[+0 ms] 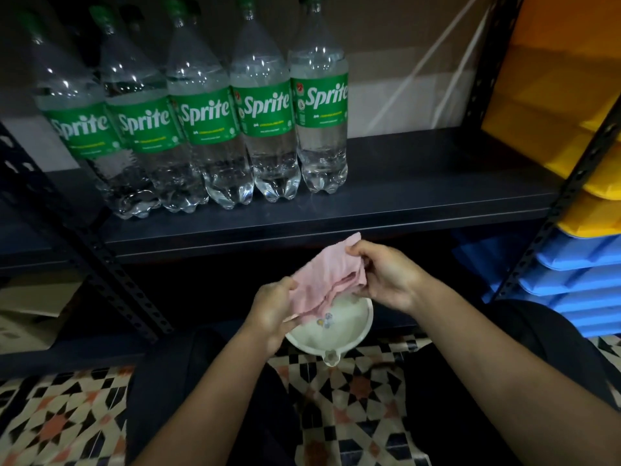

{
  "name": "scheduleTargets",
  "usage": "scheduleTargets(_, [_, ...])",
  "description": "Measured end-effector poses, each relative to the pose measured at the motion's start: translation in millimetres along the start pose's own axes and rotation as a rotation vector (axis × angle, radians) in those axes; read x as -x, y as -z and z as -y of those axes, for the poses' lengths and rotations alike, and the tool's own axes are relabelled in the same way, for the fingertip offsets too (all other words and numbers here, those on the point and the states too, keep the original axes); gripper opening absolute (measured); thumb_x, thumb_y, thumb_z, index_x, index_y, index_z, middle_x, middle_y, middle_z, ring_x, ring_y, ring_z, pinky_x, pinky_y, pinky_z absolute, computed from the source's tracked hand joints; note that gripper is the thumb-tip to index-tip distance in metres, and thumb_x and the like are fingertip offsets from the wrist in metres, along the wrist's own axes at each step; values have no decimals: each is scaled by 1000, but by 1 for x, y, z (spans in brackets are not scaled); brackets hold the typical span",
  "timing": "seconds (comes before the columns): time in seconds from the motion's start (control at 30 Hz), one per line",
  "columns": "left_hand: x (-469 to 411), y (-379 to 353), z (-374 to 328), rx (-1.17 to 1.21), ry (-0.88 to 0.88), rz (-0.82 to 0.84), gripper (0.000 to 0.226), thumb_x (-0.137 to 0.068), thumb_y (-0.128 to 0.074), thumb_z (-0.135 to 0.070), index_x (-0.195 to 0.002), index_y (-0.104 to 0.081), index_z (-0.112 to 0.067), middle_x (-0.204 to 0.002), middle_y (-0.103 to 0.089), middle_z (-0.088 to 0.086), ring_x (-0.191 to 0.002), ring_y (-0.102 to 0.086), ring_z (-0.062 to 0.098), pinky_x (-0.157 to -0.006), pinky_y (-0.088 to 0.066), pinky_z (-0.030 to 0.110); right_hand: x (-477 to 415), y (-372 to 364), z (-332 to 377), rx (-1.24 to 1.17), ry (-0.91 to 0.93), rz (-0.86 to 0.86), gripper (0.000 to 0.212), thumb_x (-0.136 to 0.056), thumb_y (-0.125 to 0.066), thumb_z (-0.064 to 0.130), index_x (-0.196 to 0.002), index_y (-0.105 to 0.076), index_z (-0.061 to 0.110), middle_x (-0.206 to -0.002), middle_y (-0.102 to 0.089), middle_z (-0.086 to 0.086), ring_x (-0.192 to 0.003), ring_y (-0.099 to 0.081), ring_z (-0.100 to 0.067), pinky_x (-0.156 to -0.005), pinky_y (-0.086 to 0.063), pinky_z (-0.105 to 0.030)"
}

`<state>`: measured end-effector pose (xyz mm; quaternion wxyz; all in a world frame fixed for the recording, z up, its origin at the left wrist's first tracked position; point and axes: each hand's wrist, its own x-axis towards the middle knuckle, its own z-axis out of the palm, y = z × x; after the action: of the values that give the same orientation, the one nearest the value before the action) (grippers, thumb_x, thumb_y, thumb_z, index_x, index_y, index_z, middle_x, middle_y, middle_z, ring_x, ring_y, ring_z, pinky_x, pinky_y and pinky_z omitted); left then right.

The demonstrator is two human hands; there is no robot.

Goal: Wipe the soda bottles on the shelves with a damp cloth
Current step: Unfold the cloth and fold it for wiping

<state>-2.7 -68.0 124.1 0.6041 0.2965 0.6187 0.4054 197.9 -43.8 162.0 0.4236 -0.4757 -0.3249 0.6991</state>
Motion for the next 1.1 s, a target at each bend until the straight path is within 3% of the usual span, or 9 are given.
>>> scheduleTargets(0.07, [4,-7,-2,-176,-124,-80,52,-95,-67,-42,-141,-56,-20,-134,-64,2,-117,-64,19,-100,-56,44,-1,-4,5,136,74,-75,8,-95,-62,10,-101,-65,7,-79,-67,-9,-75,-68,-24,-65,-59,-37])
scheduleTargets(0.13, [13,-22,-9,-119,-142,57,30,-107,-57,-43,-128,-62,-22,-129,-67,0,-117,-66,17,-106,-53,43,-1,-10,5,253,124,-131,7,-95,-67,15,-97,-67,8,-76,-69,-10,-68,-69,-22,-59,-57,-33])
scheduleTargets(0.2, [26,-36,-17,62,-83,227,38,-111,-46,-46,-116,-68,-15,-116,-77,9,-111,-74,24,-105,-55,43,-2,-15,0,329,149,-141,22,-96,-71,27,-98,-69,5,-76,-70,-12,-65,-67,-21,-61,-55,-32])
scheduleTargets(0.3, [27,-44,-20,149,-67,287,48,-111,-46,-46,-119,-71,-7,-108,-80,16,-105,-78,28,-102,-58,41,-3,-16,-5,425,190,-118,43,-96,-66,38,-103,-70,-4,-85,-74,-15,-73,-67,-21,-70,-52,-33])
scheduleTargets(0.5, [18,-42,-17,167,-75,260,30,-108,-59,-30,-115,-75,-6,-109,-79,16,-104,-78,26,-92,-62,34,6,-10,-6,683,303,-23,11,-93,-71,21,-102,-77,18,-90,-79,6,-85,-74,-3,-77,-54,-19])
scheduleTargets(0.73, [16,-34,-18,141,-102,248,21,-109,-57,-12,-118,-72,-1,-108,-80,13,-95,-79,21,-76,-63,26,8,-14,-5,829,381,-89,17,-90,-74,27,-107,-72,25,-100,-74,11,-90,-70,-1,-80,-53,-19])
scheduleTargets(0.93, [18,-25,-24,199,-59,287,23,-106,-61,-17,-121,-71,-3,-115,-78,18,-100,-75,23,-92,-60,31,8,-14,-4,971,446,-31,29,-83,-81,22,-108,-69,23,-107,-67,7,-91,-66,-6,-82,-56,-27])
scheduleTargets(1.0, [19,-20,-27,130,-82,267,15,-106,-62,-17,-112,-72,-7,-101,-80,12,-87,-77,20,-79,-63,28,7,-9,2,919,464,-87,12,-89,-72,16,-98,-73,22,-96,-74,8,-88,-69,-8,-81,-58,-30])
scheduleTargets(1.1, [16,-2,-37,-27,-210,131,8,-105,-63,-14,-101,-69,-12,-97,-75,12,-84,-74,23,-72,-64,31,8,5,18,750,505,-300,25,-93,-59,6,-81,-73,23,-86,-75,8,-83,-68,-9,-78,-55,-25])
